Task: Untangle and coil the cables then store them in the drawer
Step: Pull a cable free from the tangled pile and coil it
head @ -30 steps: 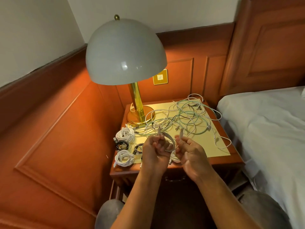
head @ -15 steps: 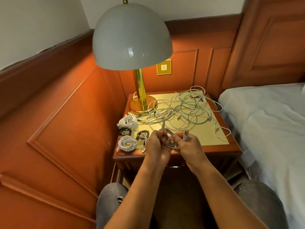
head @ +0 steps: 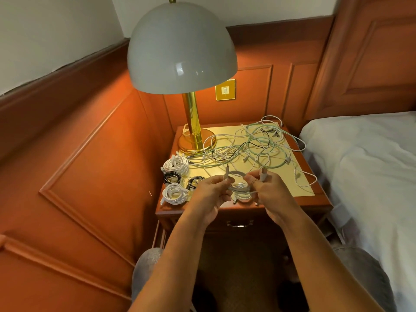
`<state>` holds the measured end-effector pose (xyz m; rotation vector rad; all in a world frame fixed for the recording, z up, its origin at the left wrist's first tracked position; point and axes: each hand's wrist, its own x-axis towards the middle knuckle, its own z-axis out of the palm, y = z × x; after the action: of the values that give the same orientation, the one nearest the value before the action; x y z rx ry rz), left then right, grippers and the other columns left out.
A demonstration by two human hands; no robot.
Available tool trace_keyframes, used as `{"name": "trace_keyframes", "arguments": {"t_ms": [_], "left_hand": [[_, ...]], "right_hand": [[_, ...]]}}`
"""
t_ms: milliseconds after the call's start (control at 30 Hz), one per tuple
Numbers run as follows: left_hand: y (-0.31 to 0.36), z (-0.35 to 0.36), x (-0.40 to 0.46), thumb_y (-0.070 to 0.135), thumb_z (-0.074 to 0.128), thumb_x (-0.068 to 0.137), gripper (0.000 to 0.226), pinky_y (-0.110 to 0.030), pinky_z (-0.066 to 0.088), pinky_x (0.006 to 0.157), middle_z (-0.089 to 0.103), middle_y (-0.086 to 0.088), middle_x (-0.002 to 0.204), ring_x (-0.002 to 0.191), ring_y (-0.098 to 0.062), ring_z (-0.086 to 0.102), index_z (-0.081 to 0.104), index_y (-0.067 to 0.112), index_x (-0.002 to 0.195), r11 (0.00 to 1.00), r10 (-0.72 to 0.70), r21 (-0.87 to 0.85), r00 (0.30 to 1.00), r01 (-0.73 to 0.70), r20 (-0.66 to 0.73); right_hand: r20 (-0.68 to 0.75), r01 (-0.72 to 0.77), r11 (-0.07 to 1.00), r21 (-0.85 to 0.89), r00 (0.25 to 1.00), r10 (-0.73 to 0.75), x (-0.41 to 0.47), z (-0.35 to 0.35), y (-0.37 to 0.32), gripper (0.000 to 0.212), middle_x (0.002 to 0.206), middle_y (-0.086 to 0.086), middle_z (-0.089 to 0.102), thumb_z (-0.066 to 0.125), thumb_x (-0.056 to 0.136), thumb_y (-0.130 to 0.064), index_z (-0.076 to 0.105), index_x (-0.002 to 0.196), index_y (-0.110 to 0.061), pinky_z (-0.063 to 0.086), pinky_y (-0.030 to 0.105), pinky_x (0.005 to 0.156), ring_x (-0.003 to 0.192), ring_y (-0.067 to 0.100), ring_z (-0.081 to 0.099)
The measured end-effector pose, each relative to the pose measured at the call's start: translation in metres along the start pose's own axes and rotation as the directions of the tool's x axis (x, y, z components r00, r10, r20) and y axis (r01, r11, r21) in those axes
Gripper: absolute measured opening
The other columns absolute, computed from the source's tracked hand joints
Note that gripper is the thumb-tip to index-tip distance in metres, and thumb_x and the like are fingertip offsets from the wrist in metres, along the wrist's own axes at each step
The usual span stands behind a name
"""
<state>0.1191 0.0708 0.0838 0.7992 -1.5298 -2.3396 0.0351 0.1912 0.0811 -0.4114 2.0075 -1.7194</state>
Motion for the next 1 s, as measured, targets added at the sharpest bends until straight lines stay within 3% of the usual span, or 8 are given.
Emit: {"name": "trace_keyframes", "arguments": {"t_ms": [133, 300, 467, 567, 733, 867, 933, 1000], "left_hand": [[-0.004, 0.003, 0.001, -0.003, 0.056, 0.092, 0.011, -0.017, 0.048, 0.048, 0.056, -0.008, 0.065, 0.053, -0.01, 0.054, 0.062, -0.003, 0.083, 0.998, -0.009, -0.059, 0.996, 0.004, -0.092], [-0.01, 0.008, 0.004, -0.003, 0.056, 0.092, 0.013, -0.019, 0.048, 0.049, 0.057, -0.008, 0.064, 0.055, -0.011, 0.056, 0.062, -0.001, 0.08, 0.988, -0.07, -0.145, 0.983, 0.045, -0.171], [-0.014, 0.004, 0.008, -0.003, 0.057, 0.09, 0.011, -0.017, 0.048, 0.047, 0.056, -0.009, 0.069, 0.061, -0.013, 0.054, 0.063, -0.003, 0.081, 0.972, -0.134, -0.22, 0.968, 0.087, -0.21], [-0.017, 0.002, 0.009, -0.004, 0.059, 0.09, 0.01, -0.017, 0.049, 0.047, 0.055, -0.009, 0.067, 0.059, -0.013, 0.053, 0.061, -0.003, 0.08, 0.98, -0.122, -0.18, 0.967, 0.082, -0.223], [-0.024, 0.002, 0.012, -0.003, 0.057, 0.092, 0.013, -0.017, 0.047, 0.047, 0.054, -0.007, 0.066, 0.056, -0.012, 0.052, 0.059, -0.001, 0.079, 0.995, -0.068, -0.083, 0.958, 0.046, -0.277], [-0.026, 0.0, 0.013, -0.003, 0.057, 0.092, 0.012, -0.018, 0.048, 0.049, 0.054, -0.007, 0.068, 0.059, -0.012, 0.052, 0.06, -0.001, 0.081, 0.996, -0.075, -0.071, 0.961, 0.058, -0.265], [-0.027, 0.0, 0.014, -0.001, 0.056, 0.093, 0.011, -0.017, 0.049, 0.05, 0.053, -0.007, 0.069, 0.059, -0.013, 0.052, 0.059, -0.001, 0.083, 0.999, -0.048, -0.034, 0.966, 0.041, -0.255], [-0.028, 0.0, 0.013, 0.002, 0.055, 0.095, 0.011, -0.017, 0.049, 0.052, 0.053, -0.008, 0.071, 0.061, -0.013, 0.052, 0.059, 0.001, 0.085, 0.999, 0.003, 0.039, 0.97, 0.007, -0.241]], "right_hand": [[0.02, -0.095, 0.961, 0.26, 0.995, 0.093, -0.003, -0.005, 0.001, 0.016, 0.099, 0.013, 0.063, 0.051, 0.1, -0.02, 0.061, 0.108, -0.01, 0.037, 0.02, 0.041, 0.056, 0.011, 0.049], [0.042, -0.11, 0.85, 0.515, 0.994, 0.103, -0.011, -0.003, 0.008, 0.024, 0.101, 0.012, 0.063, 0.048, 0.1, -0.027, 0.062, 0.1, -0.007, 0.043, 0.024, 0.048, 0.066, 0.016, 0.057], [0.02, -0.081, 0.795, 0.601, 0.996, 0.087, -0.018, -0.001, 0.019, 0.019, 0.09, 0.009, 0.066, 0.047, 0.1, -0.019, 0.061, 0.094, -0.009, 0.044, 0.024, 0.049, 0.062, 0.015, 0.055], [0.051, -0.1, 0.763, 0.638, 0.995, 0.088, -0.022, -0.002, 0.024, 0.022, 0.07, 0.006, 0.061, 0.045, 0.101, -0.019, 0.06, 0.091, -0.008, 0.04, 0.024, 0.047, 0.058, 0.014, 0.052], [0.069, -0.111, 0.805, 0.583, 0.994, 0.087, -0.022, -0.001, 0.025, 0.024, 0.059, 0.001, 0.046, 0.044, 0.101, -0.025, 0.056, 0.089, -0.008, 0.032, 0.024, 0.046, 0.052, 0.011, 0.044], [0.064, -0.123, 0.807, 0.578, 0.992, 0.106, -0.024, -0.009, 0.025, 0.018, 0.058, 0.0, 0.043, 0.046, 0.101, -0.023, 0.055, 0.093, -0.009, 0.029, 0.025, 0.048, 0.054, 0.011, 0.041], [0.09, -0.136, 0.781, 0.61, 0.991, 0.102, -0.025, -0.014, 0.02, 0.007, 0.063, 0.002, 0.044, 0.047, 0.099, -0.011, 0.054, 0.099, -0.009, 0.031, 0.026, 0.052, 0.058, 0.013, 0.043], [0.139, -0.147, 0.73, 0.668, 0.988, 0.072, -0.026, -0.019, 0.014, 0.018, 0.071, 0.005, 0.052, 0.045, 0.093, 0.004, 0.052, 0.103, -0.01, 0.037, 0.026, 0.057, 0.064, 0.014, 0.048]]}}
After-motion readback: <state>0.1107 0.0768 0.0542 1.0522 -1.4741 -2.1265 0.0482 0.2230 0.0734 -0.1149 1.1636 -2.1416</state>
